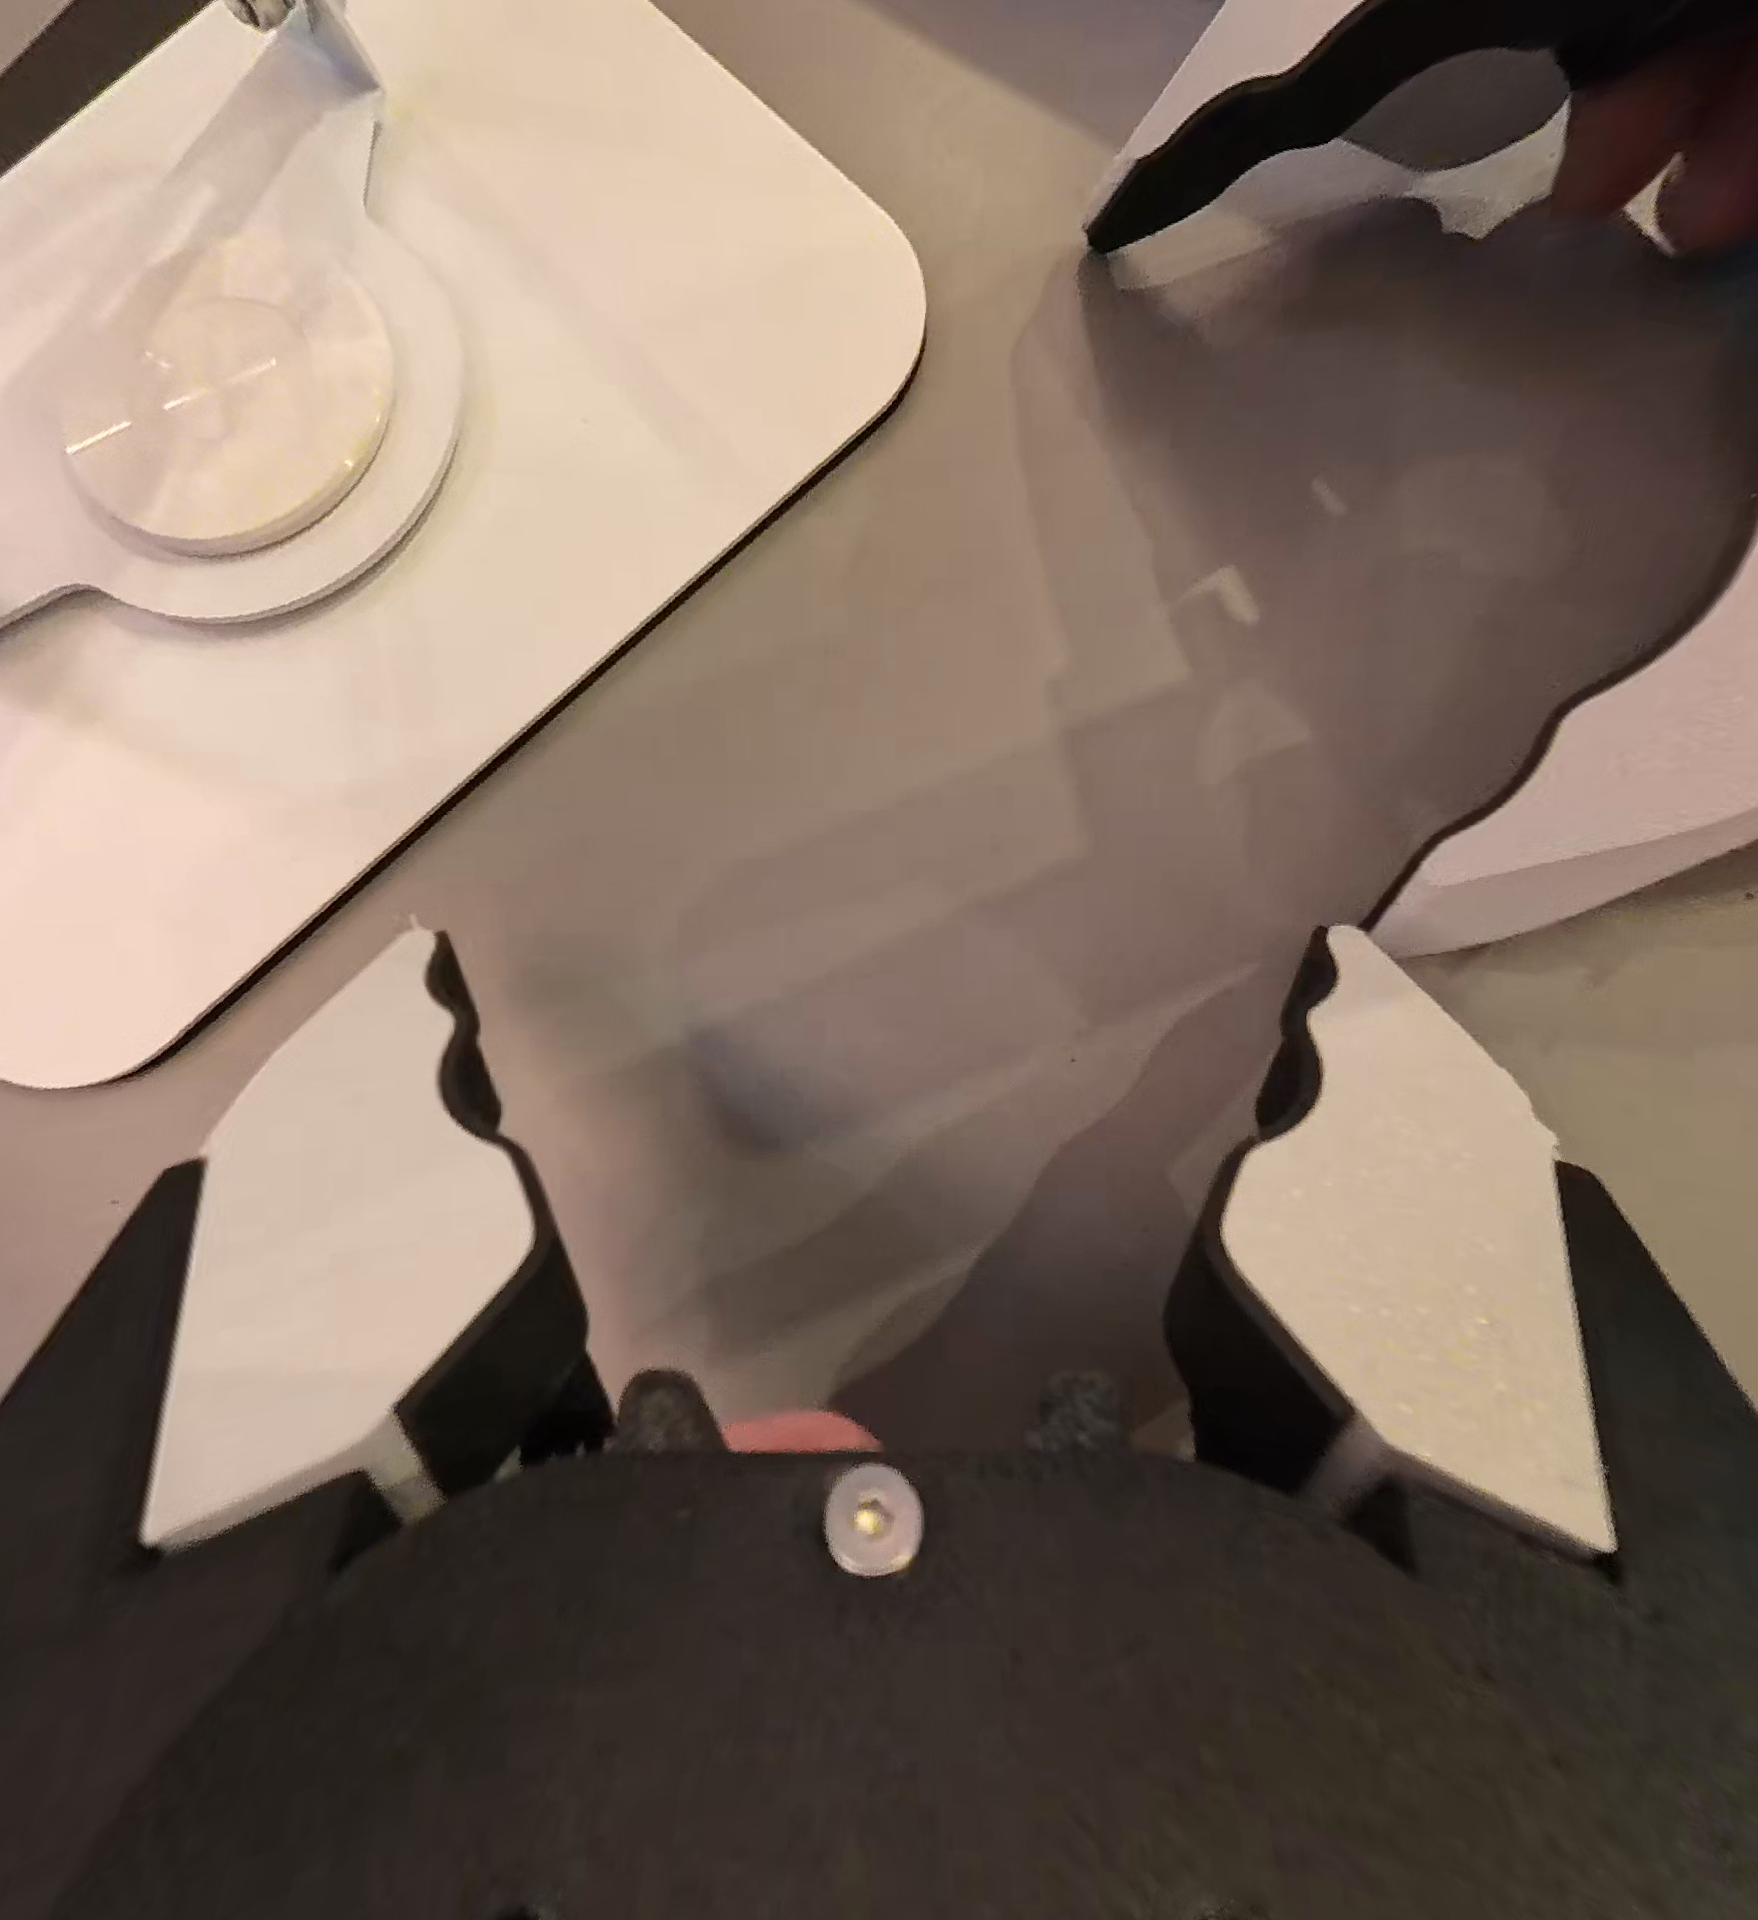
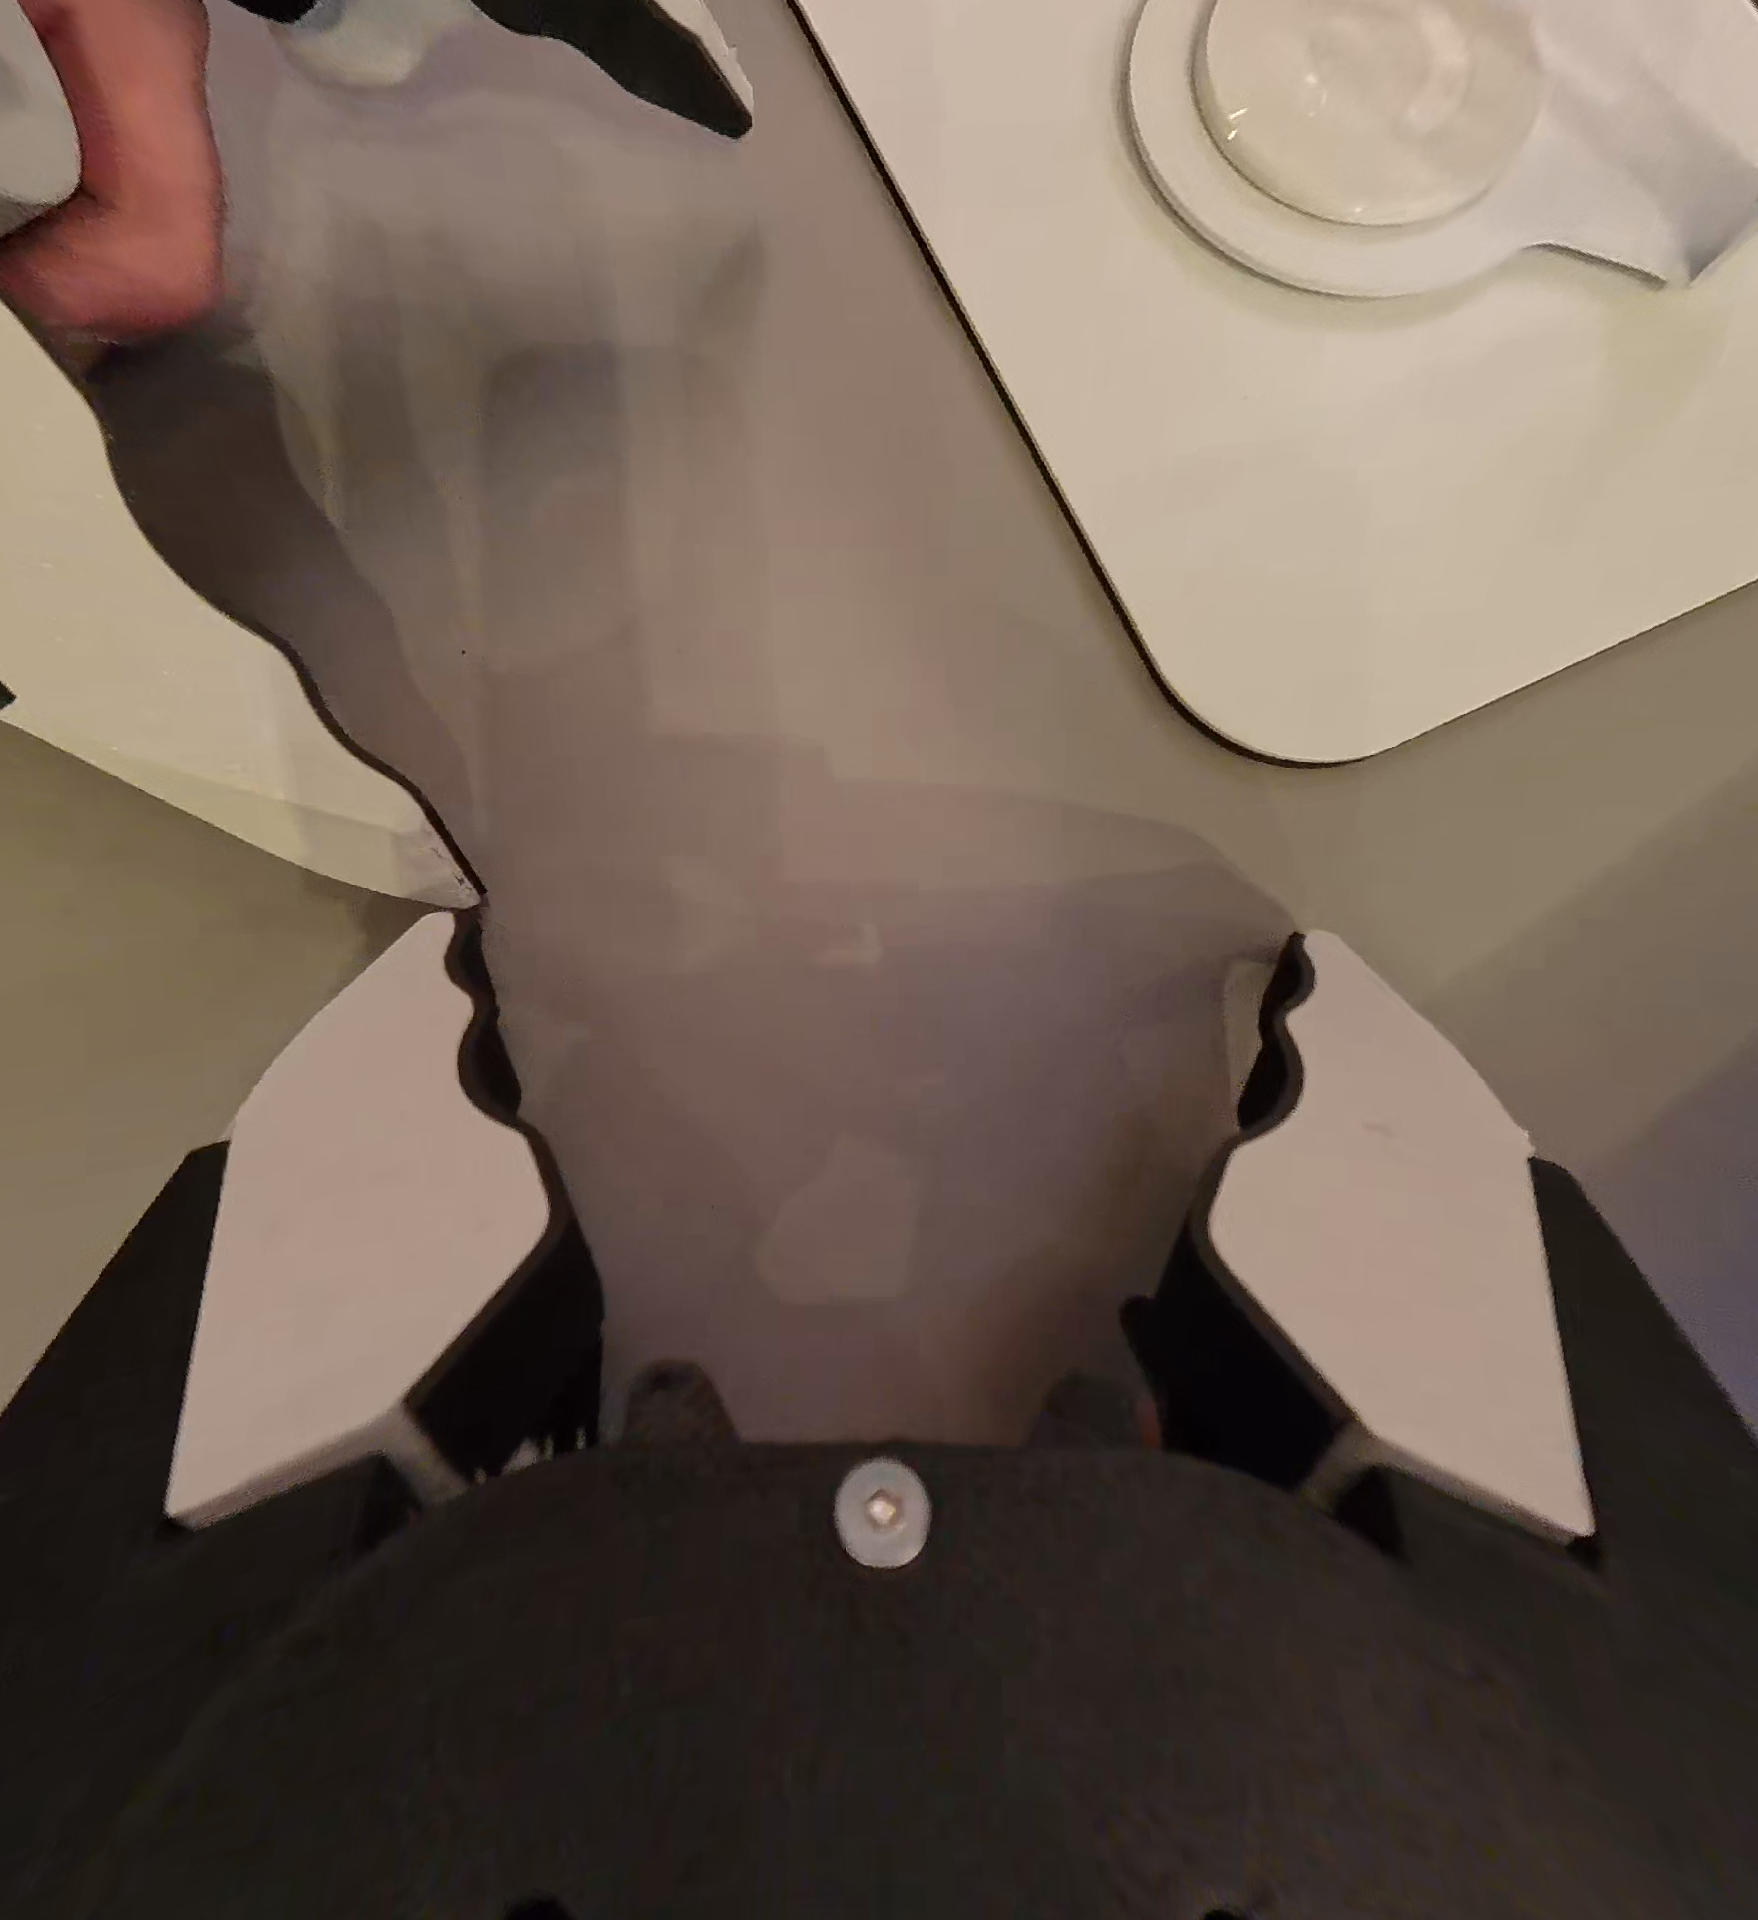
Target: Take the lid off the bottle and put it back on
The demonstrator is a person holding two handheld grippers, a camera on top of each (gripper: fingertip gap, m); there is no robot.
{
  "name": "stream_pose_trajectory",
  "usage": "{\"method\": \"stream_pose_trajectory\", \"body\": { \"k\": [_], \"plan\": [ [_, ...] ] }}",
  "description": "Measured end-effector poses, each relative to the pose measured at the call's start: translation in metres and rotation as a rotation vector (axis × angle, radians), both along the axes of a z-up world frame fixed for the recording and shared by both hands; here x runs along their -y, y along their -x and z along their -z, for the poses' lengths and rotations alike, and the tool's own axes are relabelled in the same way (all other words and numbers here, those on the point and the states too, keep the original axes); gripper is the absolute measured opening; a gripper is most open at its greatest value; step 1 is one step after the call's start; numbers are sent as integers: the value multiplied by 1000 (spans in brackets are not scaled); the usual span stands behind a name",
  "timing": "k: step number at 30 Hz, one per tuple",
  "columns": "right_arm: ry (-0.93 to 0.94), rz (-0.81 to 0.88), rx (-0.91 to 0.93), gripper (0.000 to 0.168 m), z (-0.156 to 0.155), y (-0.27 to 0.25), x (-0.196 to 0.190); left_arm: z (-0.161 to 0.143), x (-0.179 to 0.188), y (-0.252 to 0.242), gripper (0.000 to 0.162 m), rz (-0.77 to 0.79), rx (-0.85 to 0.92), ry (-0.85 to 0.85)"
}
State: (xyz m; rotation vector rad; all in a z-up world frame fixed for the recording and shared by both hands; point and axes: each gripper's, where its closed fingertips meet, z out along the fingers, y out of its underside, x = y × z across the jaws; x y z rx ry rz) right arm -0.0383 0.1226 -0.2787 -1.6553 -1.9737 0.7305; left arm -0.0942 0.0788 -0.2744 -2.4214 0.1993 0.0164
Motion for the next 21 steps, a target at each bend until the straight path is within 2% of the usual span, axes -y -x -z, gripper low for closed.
{"method": "stream_pose_trajectory", "body": {
  "k": [1, 11, 21],
  "plan": [
    [0, -5, 2, 138, 0, 0, 1, 1, 0, -3, 136, 13, 19, 7],
    [-2, -25, 4, 140, 1, 0, 1, 1, 1, -10, 126, 34, 51, 14],
    [-1, -36, 3, 139, 0, -2, 1, 4, 0, -8, 136, 11, 60, 31]
  ]
}}
